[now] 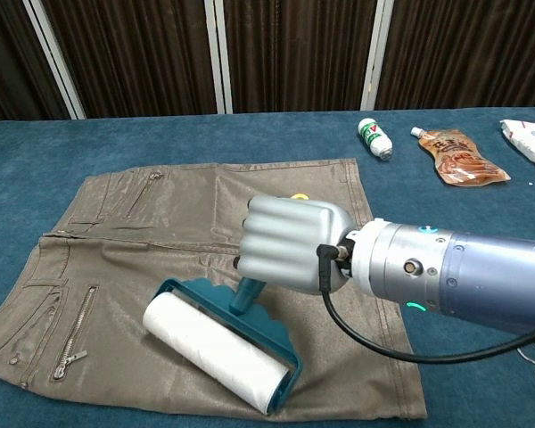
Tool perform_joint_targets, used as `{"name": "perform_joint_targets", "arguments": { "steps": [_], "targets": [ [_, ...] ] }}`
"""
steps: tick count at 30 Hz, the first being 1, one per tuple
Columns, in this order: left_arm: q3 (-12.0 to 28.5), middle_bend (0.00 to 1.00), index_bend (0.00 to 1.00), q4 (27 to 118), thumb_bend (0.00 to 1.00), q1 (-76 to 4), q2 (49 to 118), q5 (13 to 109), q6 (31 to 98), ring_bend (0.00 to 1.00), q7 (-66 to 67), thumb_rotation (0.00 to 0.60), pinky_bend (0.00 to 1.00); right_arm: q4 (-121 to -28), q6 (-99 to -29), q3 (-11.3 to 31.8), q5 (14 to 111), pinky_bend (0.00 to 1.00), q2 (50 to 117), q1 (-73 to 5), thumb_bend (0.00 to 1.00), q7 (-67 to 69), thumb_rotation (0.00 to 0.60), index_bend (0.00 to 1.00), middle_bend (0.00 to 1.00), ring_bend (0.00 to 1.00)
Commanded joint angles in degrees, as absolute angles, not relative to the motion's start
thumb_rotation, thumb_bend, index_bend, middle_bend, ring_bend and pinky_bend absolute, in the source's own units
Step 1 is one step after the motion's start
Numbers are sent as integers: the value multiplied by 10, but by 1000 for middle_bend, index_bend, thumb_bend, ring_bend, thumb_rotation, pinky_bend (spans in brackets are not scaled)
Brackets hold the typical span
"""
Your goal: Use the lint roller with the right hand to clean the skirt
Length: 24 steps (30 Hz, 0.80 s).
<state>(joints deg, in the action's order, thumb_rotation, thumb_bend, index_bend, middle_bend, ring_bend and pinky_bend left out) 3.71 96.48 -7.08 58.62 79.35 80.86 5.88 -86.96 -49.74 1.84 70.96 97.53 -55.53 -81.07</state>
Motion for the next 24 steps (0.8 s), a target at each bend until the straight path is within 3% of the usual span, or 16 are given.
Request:
{"name": "perform_joint_targets", "arguments": {
  "steps": [1,16,24],
  "targets": [
    [38,0,0,965,0,-71,587,792,808,0,59,600,0,-852,-508,17,695,416,973,-553,887,-821,600,410,489,378],
    [38,0,0,967,0,-71,592,794,812,0,72,600,0,-754,-540,-7,639,416,882,-493,887,-725,600,410,489,378],
    [35,0,0,971,0,-72,596,797,812,0,84,600,0,-723,-534,-5,598,418,865,-461,888,-659,600,409,489,379]
  ]
}}
